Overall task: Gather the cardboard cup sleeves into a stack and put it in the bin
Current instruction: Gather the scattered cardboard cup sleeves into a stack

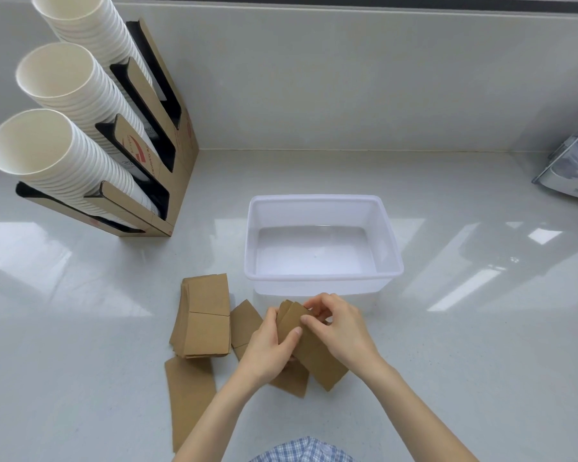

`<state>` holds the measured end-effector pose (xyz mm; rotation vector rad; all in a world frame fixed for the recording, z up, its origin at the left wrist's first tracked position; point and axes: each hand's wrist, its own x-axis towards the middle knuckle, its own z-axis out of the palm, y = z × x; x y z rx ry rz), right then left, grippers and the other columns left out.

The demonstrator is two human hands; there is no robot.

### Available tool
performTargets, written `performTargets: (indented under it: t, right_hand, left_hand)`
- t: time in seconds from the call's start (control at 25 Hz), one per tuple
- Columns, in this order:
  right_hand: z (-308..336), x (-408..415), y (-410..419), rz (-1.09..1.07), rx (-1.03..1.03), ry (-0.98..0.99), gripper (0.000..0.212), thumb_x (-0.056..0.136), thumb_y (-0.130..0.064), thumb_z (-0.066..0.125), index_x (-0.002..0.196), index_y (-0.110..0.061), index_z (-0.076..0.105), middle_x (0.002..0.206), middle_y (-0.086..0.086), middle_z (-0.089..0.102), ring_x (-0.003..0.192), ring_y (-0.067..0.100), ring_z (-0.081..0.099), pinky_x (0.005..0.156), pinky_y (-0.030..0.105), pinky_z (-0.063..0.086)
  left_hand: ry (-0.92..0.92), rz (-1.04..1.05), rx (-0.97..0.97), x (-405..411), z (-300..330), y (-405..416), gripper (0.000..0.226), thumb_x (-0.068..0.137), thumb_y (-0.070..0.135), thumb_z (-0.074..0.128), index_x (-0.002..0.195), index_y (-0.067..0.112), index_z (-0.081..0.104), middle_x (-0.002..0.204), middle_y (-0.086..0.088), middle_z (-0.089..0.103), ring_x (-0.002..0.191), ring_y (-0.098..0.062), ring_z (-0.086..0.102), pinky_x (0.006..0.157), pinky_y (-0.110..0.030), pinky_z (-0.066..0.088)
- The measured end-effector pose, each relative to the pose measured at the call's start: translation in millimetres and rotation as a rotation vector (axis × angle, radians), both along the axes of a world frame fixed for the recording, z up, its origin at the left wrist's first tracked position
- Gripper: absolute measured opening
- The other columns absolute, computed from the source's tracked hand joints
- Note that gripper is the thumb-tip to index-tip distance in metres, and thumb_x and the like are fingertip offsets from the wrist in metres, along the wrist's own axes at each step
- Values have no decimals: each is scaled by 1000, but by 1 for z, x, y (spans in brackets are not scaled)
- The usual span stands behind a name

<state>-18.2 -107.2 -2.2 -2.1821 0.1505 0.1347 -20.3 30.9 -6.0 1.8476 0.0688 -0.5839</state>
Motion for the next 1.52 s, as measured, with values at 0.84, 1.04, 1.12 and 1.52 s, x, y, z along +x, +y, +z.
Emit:
performTargets:
  t: [0.84,1.04,1.12,1.52]
  right_hand:
    - [-24,15,-6,121,-300,245,46,79,-26,61,122,-21,47,122,9,39,116,24,42,102,35,36]
    - [-22,13,-1,102,-360,266,40,76,-29,63,110,-15,46,119,7,39,116,25,39,98,37,30]
    - [-21,11,-2,85,-339,260,36,75,-28,65,101,-16,43,108,4,43,107,23,43,89,35,32]
    - [2,-7,-33,-154,116,96,20,87,-6,46,96,-23,48,80,0,54,65,14,51,54,9,40]
  left_hand:
    - [-108,207,24,3,13,51,18,89,15,48,90,32,45,91,10,59,88,-12,60,81,-40,54]
    - [-102,251,22,8,12,56,17,88,15,48,104,23,44,95,3,60,91,-21,60,79,-33,54]
    - [-98,252,23,7,13,56,15,89,15,47,103,22,44,92,5,60,85,-21,62,62,-17,52]
    - [-120,217,6,10,17,49,14,89,16,46,102,23,46,92,7,61,86,-14,62,74,-29,55]
